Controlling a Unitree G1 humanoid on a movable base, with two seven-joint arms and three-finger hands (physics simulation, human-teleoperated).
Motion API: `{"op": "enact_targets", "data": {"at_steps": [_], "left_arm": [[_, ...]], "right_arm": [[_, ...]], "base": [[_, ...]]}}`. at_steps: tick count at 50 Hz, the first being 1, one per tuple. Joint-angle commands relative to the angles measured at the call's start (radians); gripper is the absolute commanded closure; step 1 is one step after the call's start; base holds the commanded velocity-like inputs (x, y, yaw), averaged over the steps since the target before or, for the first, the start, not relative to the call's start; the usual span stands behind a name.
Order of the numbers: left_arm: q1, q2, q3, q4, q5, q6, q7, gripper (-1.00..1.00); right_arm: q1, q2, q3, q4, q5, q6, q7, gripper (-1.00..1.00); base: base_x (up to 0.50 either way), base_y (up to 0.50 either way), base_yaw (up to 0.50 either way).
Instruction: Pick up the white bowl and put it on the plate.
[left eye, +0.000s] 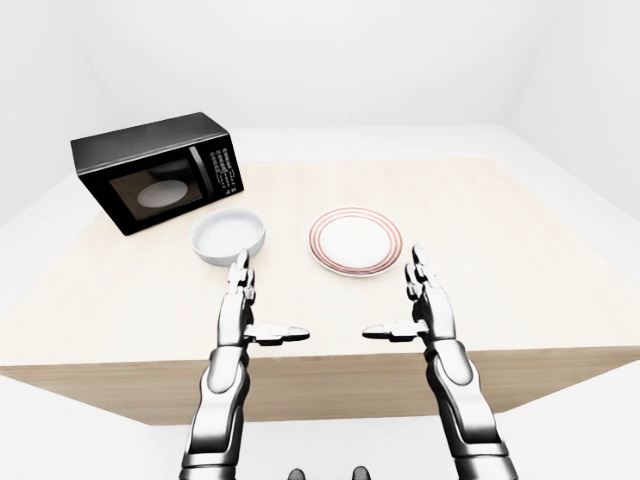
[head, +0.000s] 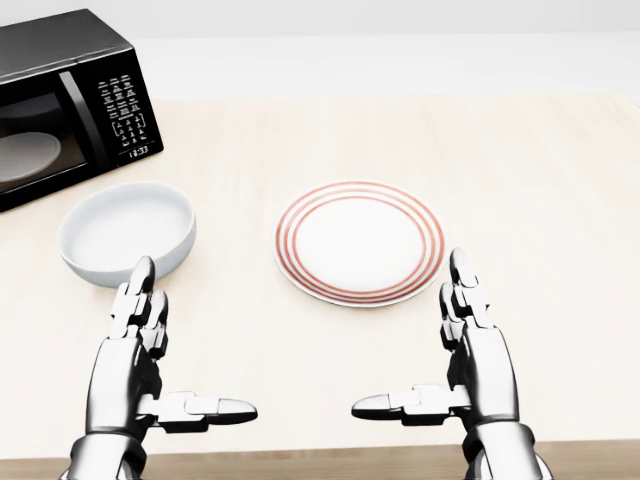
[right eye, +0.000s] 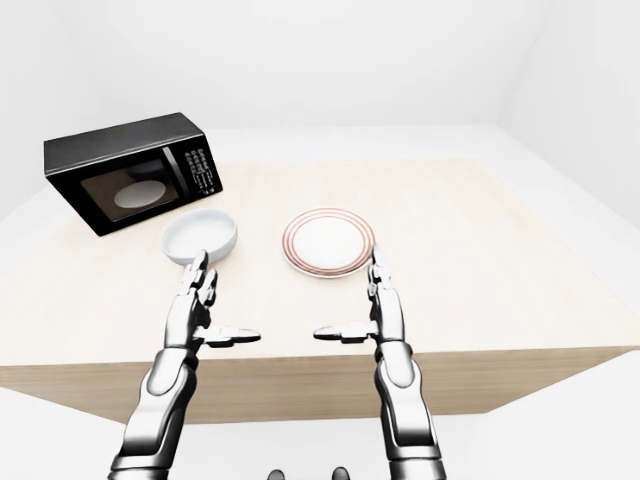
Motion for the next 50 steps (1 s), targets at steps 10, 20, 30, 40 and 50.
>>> {"op": "enact_targets", "data": {"at_steps": [10,20,30,40,50], "left_arm": [[0.005,0.011,0.022,-0.01,-0.009,0.005,-0.024,-1.0],[0.002,0.011,0.023,0.0,-0.007,-0.002,-0.023,-1.0],[0.003,0.011,0.023,0.002,-0.007,-0.005,-0.023,-1.0],[0.001,0.012,0.024,0.002,-0.007,-0.004,-0.023,-1.0],[0.001,0.012,0.024,0.002,-0.007,-0.004,-0.023,-1.0]], "right_arm": [[0.032,-0.007,-0.003,-0.08,-0.035,0.031,0.014,-1.0],[0.037,-0.005,0.003,-0.087,-0.057,0.031,0.009,-1.0],[0.034,-0.005,0.001,-0.083,-0.056,0.03,0.009,-1.0],[0.033,-0.003,0.002,-0.081,-0.057,0.03,0.006,-1.0],[0.031,-0.004,0.003,-0.066,-0.057,0.021,0.007,-1.0]], "base": [[0.0,0.0,0.0],[0.0,0.24,0.0],[0.0,0.5,0.0],[0.0,0.5,0.0],[0.0,0.5,0.0]]}}
